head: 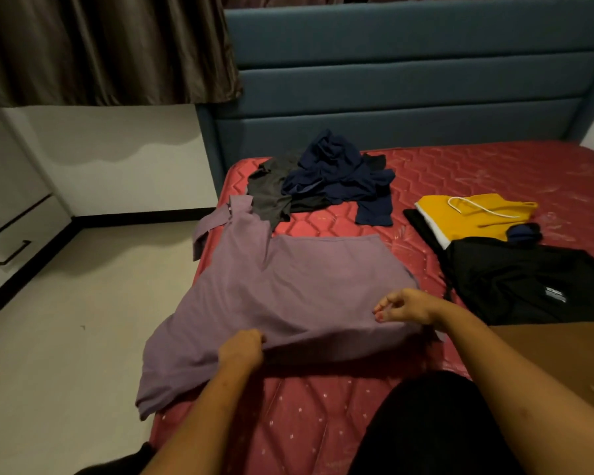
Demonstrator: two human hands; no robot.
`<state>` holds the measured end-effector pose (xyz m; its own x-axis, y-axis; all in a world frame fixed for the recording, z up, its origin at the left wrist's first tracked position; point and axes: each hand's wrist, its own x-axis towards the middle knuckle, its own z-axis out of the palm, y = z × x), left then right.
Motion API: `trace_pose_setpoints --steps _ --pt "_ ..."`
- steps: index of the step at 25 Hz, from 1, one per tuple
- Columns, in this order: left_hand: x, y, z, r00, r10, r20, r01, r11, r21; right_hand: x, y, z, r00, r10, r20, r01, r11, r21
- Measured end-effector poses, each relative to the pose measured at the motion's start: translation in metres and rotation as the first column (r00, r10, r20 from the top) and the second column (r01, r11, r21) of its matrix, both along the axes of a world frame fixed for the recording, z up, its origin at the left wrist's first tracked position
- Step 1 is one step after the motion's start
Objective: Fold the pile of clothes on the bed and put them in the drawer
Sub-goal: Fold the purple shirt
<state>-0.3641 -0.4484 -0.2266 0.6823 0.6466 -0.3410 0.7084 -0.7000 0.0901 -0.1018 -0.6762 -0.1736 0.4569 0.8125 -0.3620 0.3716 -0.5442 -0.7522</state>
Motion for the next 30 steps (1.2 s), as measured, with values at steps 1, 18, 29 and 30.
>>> trace_pose_setpoints --steps 1,18,29,30 --pt "-0.006 0.022 -0.001 0.999 0.018 -0.049 -0.019 1.000 -0.002 0.005 -0.008 -0.001 0.990 -0.004 -0.142 -0.004 0.999 -0.051" --pt "0.139 -0.083 -0.044 0.884 -0.441 0.155 0.448 0.894 -0.017 0.038 -0.012 -0.075 0.814 -0.576 0.078 0.571 0.817 0.078" --pt "0.153 -0.117 -0.043 0.904 -0.387 0.179 0.382 0.922 0.068 0.022 -0.033 -0.076 0.734 -0.490 0.469 0.606 0.785 -0.129" --pt "0.153 -0.119 -0.042 0.910 -0.378 0.170 0.372 0.926 0.070 0.024 -0.036 -0.078 0.719 -0.644 0.260 0.659 0.751 0.039"
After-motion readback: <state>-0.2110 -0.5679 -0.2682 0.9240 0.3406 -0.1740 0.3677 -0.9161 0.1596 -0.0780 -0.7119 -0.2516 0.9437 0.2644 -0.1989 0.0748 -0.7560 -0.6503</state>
